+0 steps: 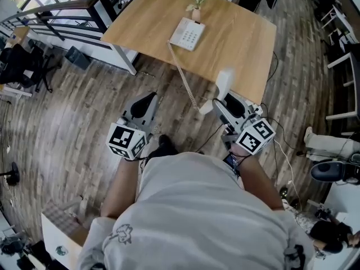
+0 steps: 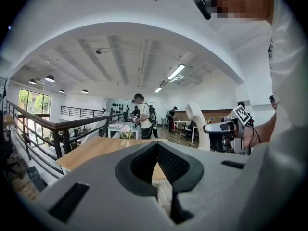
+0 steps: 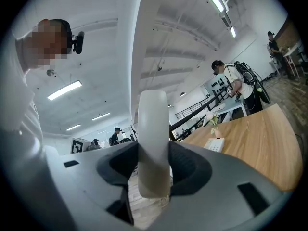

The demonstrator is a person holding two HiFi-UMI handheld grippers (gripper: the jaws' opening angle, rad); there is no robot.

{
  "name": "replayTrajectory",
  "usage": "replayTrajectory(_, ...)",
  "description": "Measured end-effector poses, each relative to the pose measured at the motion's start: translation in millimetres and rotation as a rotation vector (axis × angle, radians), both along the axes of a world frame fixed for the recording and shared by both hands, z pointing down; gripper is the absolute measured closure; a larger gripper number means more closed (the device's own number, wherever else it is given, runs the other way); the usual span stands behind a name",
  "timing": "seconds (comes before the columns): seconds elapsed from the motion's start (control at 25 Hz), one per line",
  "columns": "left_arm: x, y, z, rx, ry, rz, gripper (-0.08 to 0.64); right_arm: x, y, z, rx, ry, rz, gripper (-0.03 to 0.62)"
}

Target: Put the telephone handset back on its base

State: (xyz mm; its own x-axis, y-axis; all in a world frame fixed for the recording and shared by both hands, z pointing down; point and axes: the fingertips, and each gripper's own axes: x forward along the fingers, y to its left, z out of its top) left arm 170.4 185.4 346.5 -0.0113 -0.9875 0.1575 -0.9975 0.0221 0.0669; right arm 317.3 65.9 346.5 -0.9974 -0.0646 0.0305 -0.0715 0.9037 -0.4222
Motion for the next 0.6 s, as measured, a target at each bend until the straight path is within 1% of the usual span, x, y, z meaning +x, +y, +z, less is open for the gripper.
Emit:
replayTrajectory(0.36,-82,1,-8,0.008,0.004,0.086,0.554,-75,12,-1,-0.003,0.02,0.075,0.387)
replayTrajectory(0.6,-120,11,-3,0.007,0.021,0.118,0.554,-107,23,4,-0.013,0.037,0.113,0.387)
